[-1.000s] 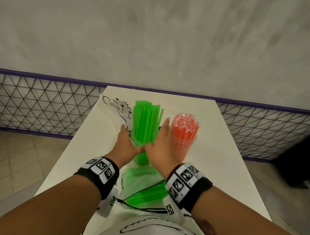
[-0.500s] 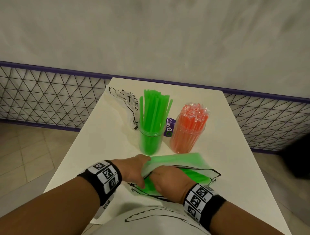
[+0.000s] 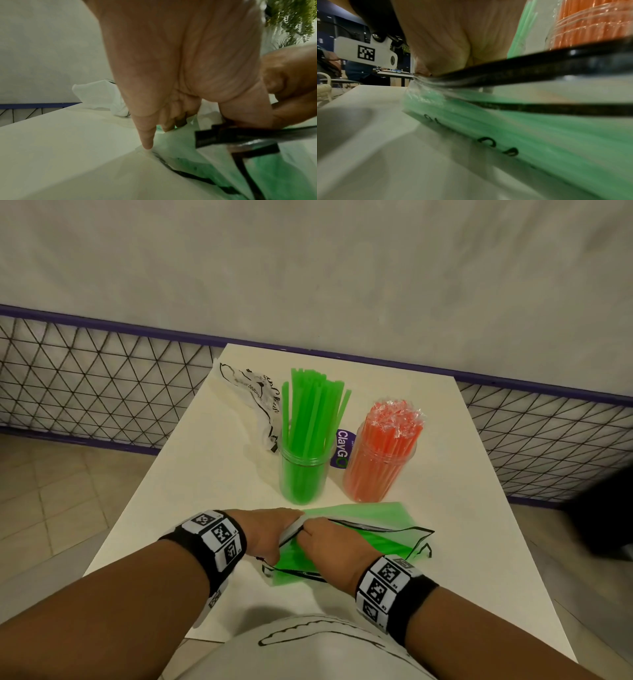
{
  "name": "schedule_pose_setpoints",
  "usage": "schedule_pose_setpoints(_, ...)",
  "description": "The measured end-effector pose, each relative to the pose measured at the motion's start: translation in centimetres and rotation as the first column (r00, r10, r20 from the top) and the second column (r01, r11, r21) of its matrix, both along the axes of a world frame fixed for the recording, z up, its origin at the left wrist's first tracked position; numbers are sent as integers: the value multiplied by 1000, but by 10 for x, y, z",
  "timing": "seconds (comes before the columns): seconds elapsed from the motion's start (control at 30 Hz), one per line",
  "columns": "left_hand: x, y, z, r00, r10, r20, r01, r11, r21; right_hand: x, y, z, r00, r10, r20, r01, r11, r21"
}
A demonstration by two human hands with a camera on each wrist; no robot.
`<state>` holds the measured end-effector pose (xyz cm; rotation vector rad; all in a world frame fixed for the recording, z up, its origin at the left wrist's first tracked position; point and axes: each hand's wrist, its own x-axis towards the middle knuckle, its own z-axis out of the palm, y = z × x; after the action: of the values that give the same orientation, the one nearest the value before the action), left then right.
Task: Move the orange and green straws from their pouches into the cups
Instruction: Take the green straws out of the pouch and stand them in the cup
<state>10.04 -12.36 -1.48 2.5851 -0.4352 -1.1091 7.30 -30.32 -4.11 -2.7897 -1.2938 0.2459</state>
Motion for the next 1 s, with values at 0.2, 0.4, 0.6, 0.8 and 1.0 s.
schedule_pose_setpoints(0.2,-3,2,-1,1000,21,-7,-21,1000,-7,-3,0,10,999,-4,48,8,997,-83)
schedule_pose_setpoints(0.4,-4,3,-2,1000,5,-22,-4,999,43,-3,9,6,999,-3,32,8,983,-182)
schedule_pose_setpoints(0.6,0,6,-1,999,-23,-26,24,999,34,-1,-4,14,997,-38,-67,33,997,-73)
schedule_pose_setpoints(0.8,4,15,-5,1000,-13,-28,14,999,37,10,-13,40,970,-114,-215,142,983,118)
schedule_pose_setpoints(1.0,8,20,16,982,154,-113,-141,983,117,28,-19,118,870,-232,-434,380,878,291)
